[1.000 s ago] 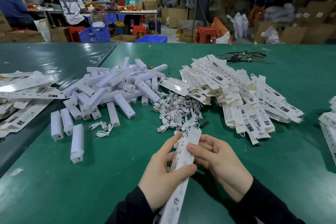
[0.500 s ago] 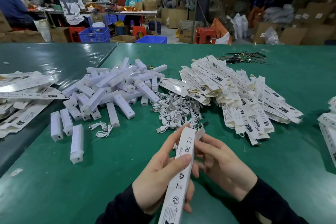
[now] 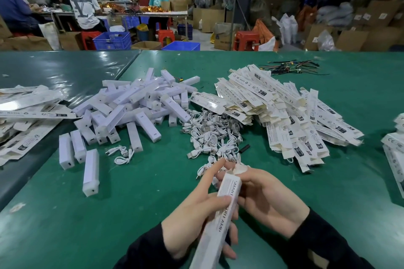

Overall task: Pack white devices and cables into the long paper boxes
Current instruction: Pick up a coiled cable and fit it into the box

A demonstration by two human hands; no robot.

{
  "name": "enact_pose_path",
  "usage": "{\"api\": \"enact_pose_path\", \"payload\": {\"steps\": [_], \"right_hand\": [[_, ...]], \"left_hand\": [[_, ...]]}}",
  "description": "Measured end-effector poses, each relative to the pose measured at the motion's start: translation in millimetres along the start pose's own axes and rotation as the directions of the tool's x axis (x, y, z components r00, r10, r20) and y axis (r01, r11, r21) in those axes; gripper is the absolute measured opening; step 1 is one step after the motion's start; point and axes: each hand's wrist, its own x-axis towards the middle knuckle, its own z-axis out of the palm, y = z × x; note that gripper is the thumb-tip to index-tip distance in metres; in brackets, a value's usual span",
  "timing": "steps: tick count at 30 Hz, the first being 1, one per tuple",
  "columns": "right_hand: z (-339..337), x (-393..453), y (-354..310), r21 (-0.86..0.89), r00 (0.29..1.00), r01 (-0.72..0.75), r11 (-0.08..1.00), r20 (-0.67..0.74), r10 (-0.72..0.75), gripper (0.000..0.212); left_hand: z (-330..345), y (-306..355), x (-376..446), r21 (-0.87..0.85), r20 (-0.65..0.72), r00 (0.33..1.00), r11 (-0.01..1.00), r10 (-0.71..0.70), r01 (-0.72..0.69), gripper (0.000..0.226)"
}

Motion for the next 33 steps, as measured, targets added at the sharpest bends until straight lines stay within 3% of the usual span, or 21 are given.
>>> {"api": "enact_pose_path", "payload": {"steps": [3,8,11,19,27,33], "right_hand": [[0.3,-2.7,-2.5,0.031,1.000,0.000,1.000,0.007,0.000,0.049],[-0.9,-6.9,-7.5,-0.070,0.999,-0.020,0.997,0.031,0.022,0.033],[2.4,-8.5,-9.5,0.021,0.995,-0.068,0.997,0.068,0.067,0.039],[4.3,-7.4,-8.0,-0.105,1.000,-0.001,0.994,-0.013,0.000,0.029],[-0.6,-4.3,-5.6,-0.164,0.996,-0.078,0.983,-0.065,0.068,0.040],[0.4,-5.2,-6.0,-0.128,0.989,-0.140,0.982,-0.064,0.132,0.029]], "left_hand": [[-2.7,2.6,-2.7,-0.018,0.058,0.997,0.999,0.052,-0.051,0.055],[-2.8,0.5,-1.9,0.036,0.014,0.999,0.998,0.052,-0.052,0.042],[-2.0,-0.1,-1.2,0.042,-0.020,0.998,0.997,0.064,-0.063,0.040],[-0.9,0.6,-1.1,0.047,-0.004,0.997,0.996,0.081,-0.080,0.039],[1.8,-1.4,-1.4,0.042,0.039,0.995,0.995,0.094,-0.096,0.030],[0.3,-3.3,-2.0,0.030,0.063,0.993,0.994,0.101,-0.103,0.018]]}}
